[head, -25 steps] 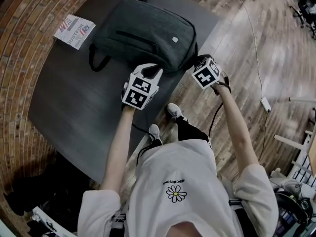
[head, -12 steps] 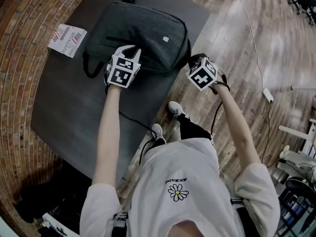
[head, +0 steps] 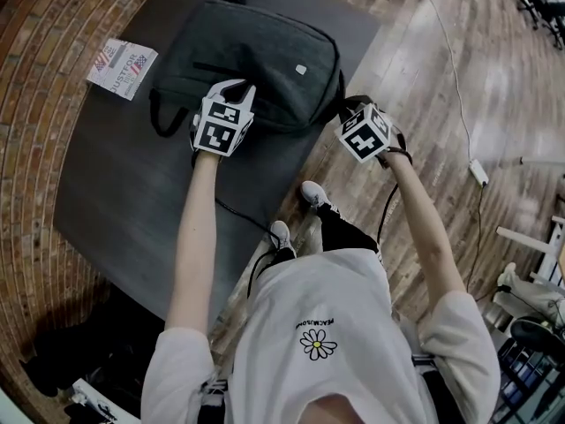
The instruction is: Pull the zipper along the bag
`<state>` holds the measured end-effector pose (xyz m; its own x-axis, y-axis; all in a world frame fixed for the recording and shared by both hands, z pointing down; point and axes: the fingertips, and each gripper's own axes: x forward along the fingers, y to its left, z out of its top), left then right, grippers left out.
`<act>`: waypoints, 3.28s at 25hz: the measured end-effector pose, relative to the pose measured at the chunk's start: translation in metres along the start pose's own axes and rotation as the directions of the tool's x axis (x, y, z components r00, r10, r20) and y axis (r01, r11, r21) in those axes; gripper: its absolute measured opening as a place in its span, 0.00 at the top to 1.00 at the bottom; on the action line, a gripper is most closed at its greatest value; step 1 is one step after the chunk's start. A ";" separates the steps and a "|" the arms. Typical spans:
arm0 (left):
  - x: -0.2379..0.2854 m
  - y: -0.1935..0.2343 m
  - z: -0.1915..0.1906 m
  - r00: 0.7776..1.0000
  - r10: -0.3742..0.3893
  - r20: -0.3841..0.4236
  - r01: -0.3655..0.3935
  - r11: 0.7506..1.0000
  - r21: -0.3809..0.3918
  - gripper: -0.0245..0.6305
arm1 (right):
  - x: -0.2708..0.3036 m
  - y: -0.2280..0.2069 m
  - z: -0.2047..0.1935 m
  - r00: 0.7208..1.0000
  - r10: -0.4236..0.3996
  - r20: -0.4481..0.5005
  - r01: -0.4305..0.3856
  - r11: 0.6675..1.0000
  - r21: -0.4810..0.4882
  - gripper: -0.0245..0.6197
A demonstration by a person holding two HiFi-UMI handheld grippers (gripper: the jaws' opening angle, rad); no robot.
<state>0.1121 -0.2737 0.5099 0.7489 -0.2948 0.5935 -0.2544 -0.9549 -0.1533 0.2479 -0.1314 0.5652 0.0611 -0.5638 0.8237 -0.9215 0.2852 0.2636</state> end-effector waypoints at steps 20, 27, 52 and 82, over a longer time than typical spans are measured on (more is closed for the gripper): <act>0.002 0.002 -0.004 1.000 0.001 0.017 -0.001 0.999 -0.032 0.90 | 0.001 0.027 0.000 0.997 0.010 -0.077 -0.030 0.965 -0.262 0.95; 0.001 0.002 -0.005 0.999 0.002 0.043 0.000 0.998 -0.056 0.91 | -0.012 0.083 0.006 0.995 0.017 -0.094 -0.055 0.909 -0.414 0.95; -0.043 0.039 -0.003 0.993 0.105 0.060 -0.104 0.994 -0.019 0.90 | -0.014 0.111 0.015 0.995 0.100 0.010 -0.100 0.990 0.103 0.95; 0.026 0.020 0.014 0.997 -0.041 -0.070 0.060 0.957 0.282 0.93 | 0.006 0.005 -0.007 0.994 -0.105 0.007 0.092 0.899 0.429 0.95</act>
<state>0.1346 -0.3009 0.5110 0.7139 -0.2518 0.6534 -0.0261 -0.9420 -0.3346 0.2461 -0.1276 0.5748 0.1547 -0.5961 0.7879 -0.9870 -0.1279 0.0969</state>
